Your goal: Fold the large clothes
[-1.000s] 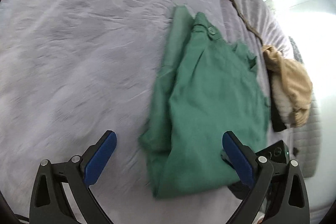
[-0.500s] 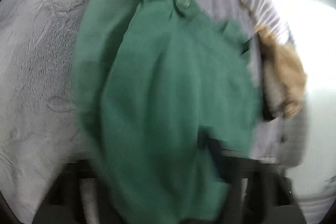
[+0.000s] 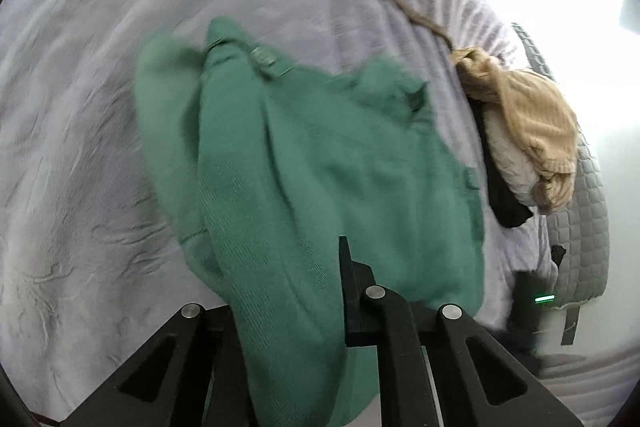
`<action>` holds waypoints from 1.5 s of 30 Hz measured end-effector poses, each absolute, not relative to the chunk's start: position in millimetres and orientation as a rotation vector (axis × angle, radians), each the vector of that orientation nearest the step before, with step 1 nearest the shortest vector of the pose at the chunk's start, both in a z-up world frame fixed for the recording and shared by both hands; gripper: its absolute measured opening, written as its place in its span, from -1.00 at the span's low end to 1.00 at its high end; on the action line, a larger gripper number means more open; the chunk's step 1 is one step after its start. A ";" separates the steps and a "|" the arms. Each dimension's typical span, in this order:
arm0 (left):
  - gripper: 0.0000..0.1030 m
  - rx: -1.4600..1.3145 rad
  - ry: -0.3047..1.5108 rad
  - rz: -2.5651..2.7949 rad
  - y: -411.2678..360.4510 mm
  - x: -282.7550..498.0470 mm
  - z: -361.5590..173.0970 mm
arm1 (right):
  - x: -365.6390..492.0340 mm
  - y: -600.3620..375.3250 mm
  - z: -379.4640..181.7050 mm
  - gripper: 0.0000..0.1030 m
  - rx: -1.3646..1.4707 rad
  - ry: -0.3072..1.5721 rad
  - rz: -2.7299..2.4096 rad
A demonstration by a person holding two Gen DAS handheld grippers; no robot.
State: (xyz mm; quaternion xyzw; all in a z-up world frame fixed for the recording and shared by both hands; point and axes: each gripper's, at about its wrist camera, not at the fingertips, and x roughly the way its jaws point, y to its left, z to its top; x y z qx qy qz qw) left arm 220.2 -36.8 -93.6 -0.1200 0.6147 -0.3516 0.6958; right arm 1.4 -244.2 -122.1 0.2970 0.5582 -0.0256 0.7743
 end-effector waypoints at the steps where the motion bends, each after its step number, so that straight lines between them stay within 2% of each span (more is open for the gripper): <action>1: -0.74 -0.260 1.356 -0.795 -43.3 217.9 -84.1 | -1.3 -247.4 -121.1 -0.93 0.670 1.199 -0.044; 7: -0.74 -0.102 1.230 -0.897 -124.0 194.8 -15.8 | -45.3 -305.7 -105.7 -0.93 0.906 1.075 0.029; 12: -0.74 0.167 1.142 -0.990 -226.3 151.3 16.1 | -109.6 -372.9 -86.4 -0.92 1.027 0.923 -0.049; 16: -0.73 0.379 1.131 -1.058 -312.8 104.4 5.0 | -144.8 -416.1 -106.7 -0.86 1.133 0.914 -0.129; 19: -0.72 0.464 1.136 -1.110 -368.2 76.5 -24.9 | -167.2 -427.8 -129.6 -0.93 1.248 0.886 -0.138; 21: -0.60 0.529 1.167 -1.099 -399.8 62.8 -53.2 | -175.5 -428.8 -135.8 -0.94 1.291 0.857 -0.127; 22: -0.41 0.533 1.177 -1.101 -404.9 60.4 -59.8 | -177.1 -428.3 -137.2 -0.94 1.295 0.852 -0.126; 23: -0.18 0.526 1.196 -1.103 -408.3 57.7 -67.8 | -179.0 -428.7 -138.5 -0.94 1.300 0.849 -0.126; 24: -0.03 0.497 1.218 -1.109 -410.9 55.7 -71.9 | -176.5 -428.3 -140.5 -0.94 1.309 0.846 -0.126; 25: 0.23 0.466 1.230 -1.115 -411.5 53.6 -71.9 | -175.1 -428.9 -141.9 -0.94 1.318 0.845 -0.126; 26: 0.38 0.427 1.238 -1.125 -409.6 50.9 -70.0 | -173.7 -430.1 -142.5 -0.94 1.326 0.847 -0.127; 28: 0.53 0.367 1.246 -1.186 -404.0 44.7 -60.8 | -171.9 -433.2 -140.4 -0.93 1.329 0.850 -0.130; 31: 0.53 0.317 1.218 -1.259 -393.0 37.9 -38.7 | -169.7 -433.3 -136.2 -0.81 1.335 0.827 -0.151; 33: 0.53 0.252 1.171 -1.239 -371.4 46.9 -22.4 | -186.3 -444.5 -132.8 -0.46 1.372 0.794 -0.145; 35: 0.53 0.205 1.148 -1.174 -346.5 62.9 -15.0 | -195.8 -443.0 -131.4 -0.32 1.398 0.773 -0.136; 39: 0.53 0.190 1.139 -0.941 -279.0 101.7 -25.0 | -193.3 -402.1 -133.0 -0.26 1.366 0.829 -0.094; 42: 0.53 0.194 1.198 -0.801 -232.9 120.0 -47.0 | -185.7 -374.6 -133.2 -0.25 1.323 0.895 -0.050; 45: 0.53 0.148 1.271 -0.723 -198.4 126.9 -63.9 | -185.0 -360.4 -105.7 -0.25 1.244 0.897 -0.006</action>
